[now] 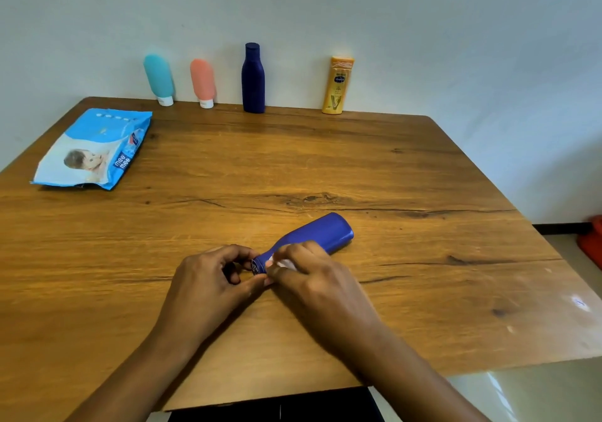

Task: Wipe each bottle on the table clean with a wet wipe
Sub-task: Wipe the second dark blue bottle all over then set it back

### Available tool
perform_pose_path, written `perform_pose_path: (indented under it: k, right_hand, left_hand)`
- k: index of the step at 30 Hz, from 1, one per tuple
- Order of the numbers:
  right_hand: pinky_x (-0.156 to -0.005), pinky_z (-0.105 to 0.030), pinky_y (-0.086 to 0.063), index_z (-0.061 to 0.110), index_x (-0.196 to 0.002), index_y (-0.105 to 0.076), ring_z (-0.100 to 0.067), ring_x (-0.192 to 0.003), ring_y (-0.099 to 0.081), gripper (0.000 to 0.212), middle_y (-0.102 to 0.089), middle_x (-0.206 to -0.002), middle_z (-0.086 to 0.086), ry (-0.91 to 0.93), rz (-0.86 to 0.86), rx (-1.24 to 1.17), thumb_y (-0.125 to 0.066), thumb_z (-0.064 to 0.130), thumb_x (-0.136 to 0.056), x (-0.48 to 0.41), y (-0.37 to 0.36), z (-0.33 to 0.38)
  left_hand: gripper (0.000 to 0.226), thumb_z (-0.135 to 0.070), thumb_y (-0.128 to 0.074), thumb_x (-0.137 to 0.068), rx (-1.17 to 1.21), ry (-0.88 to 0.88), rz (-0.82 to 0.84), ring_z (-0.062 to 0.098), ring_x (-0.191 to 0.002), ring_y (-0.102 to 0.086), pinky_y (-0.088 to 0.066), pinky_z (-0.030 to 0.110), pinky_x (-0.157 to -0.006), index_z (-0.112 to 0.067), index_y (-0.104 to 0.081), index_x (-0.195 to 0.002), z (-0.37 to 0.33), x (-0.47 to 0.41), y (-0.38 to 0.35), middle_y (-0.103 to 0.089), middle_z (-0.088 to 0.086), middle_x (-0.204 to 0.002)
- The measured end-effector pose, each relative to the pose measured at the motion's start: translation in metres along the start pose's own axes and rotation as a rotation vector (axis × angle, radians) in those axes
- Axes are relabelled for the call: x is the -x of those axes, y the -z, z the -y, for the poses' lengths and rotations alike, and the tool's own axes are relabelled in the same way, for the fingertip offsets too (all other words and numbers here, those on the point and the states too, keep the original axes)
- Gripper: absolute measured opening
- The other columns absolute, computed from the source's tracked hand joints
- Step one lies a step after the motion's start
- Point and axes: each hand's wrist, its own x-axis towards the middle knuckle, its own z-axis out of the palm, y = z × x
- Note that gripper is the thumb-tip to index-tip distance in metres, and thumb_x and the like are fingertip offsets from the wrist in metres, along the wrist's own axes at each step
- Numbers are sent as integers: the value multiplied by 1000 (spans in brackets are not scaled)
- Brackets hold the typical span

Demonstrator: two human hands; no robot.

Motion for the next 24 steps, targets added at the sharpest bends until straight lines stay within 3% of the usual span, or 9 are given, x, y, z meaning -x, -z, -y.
perform_pose_path:
  k: [6,9,12,16,19,24]
  right_hand:
    - [-71,-29,-52,13,-104,-68,-17,-90,-56,21,-58,-103,-2,-314,-178,-29,-66,11,-83,2,8,-42]
    - [-67,-29,-53,12,-103,-68,-18,-87,-57,21,-60,-102,-5,-217,-166,-30,-67,11,-82,-4,4,-17]
    - [-67,-25,-53,13,-108,-65,-16,-89,-56,26,-59,-107,-5,-90,-86,-40,-69,15,-82,-2,0,2]
    - [-75,-30,-51,12,-104,-69,-20,-90,-57,25,-58,-102,-6,-340,-218,-24,-64,3,-82,-3,6,-49]
    - [-69,-26,-43,9,-95,-71,-23,-84,-57,19,-57,-92,-6,-469,-258,-3,-63,0,-80,-9,18,-73]
    - [-74,-19,-41,15,-109,-65,-12,-91,-52,25,-55,-108,1,-240,-146,-33,-60,8,-85,-13,8,-22]
  left_hand:
    - [33,-40,-82,-62,7,4,-8,3,-82,-55,-43,14,-58,-38,-65,-89,-1,-1,-1,-59,-8,-61]
    - [34,-41,-82,-61,-8,11,6,4,-80,-56,-44,17,-55,-37,-64,-90,-1,0,-1,-59,-9,-64]
    - [37,-43,-82,-59,-21,9,5,9,-65,-57,-45,21,-55,-33,-67,-91,-1,-1,-2,-60,-9,-65]
    - [35,-41,-84,-59,-36,13,-8,9,-72,-57,-42,20,-54,-36,-65,-89,1,-2,-2,-59,-9,-63]
    - [35,-41,-84,-60,-39,19,-9,6,-79,-56,-42,19,-56,-36,-65,-88,1,-3,-3,-58,-7,-63]
    - [37,-46,-81,-62,-80,40,8,3,-71,-55,-39,12,-50,-40,-59,-90,-1,-4,-3,-56,-10,-64]
